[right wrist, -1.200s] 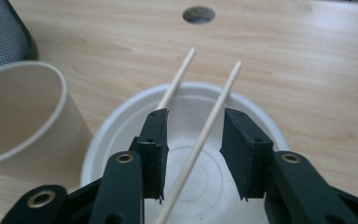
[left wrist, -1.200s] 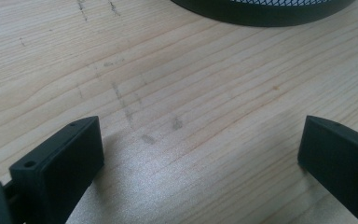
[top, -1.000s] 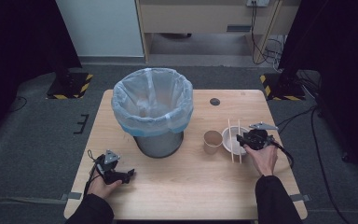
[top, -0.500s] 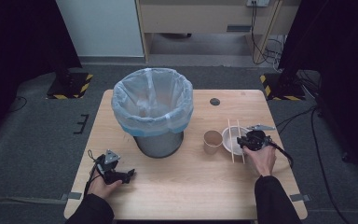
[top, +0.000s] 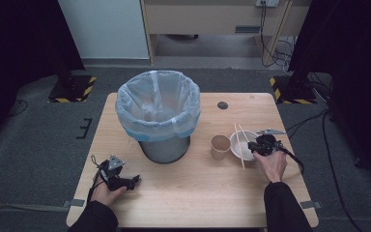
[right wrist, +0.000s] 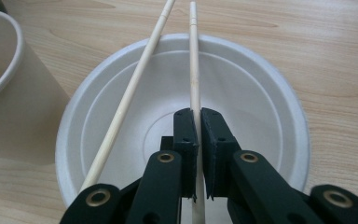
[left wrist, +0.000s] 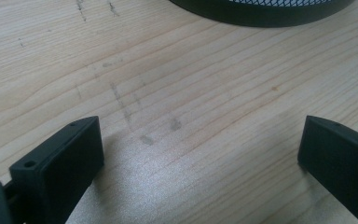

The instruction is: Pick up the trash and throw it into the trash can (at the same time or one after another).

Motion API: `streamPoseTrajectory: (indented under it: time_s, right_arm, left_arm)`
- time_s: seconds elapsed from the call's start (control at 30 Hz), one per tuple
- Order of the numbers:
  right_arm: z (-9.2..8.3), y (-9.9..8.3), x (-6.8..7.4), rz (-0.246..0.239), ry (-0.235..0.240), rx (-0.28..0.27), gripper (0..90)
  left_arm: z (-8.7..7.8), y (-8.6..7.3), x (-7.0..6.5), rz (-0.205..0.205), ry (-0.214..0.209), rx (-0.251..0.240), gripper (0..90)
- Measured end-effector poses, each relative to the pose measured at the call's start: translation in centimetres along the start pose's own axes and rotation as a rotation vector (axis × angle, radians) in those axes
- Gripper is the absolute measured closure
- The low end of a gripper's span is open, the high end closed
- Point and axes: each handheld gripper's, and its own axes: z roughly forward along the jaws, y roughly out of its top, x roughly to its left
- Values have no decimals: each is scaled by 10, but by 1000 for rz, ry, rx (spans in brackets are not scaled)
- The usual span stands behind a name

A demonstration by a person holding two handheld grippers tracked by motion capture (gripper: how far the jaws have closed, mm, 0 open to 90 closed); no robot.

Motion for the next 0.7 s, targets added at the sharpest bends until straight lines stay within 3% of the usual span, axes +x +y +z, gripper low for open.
streamPoseTrajectory:
  time_s: [0.33,0.7]
  right_arm:
    - [-12,6,-4,18,15,-58,857]
    - [-44,22,-7,54,74,-196,857]
  left_arm:
    - [0,0,0,0,1,0,0]
    - [0,0,0,0,1,0,0]
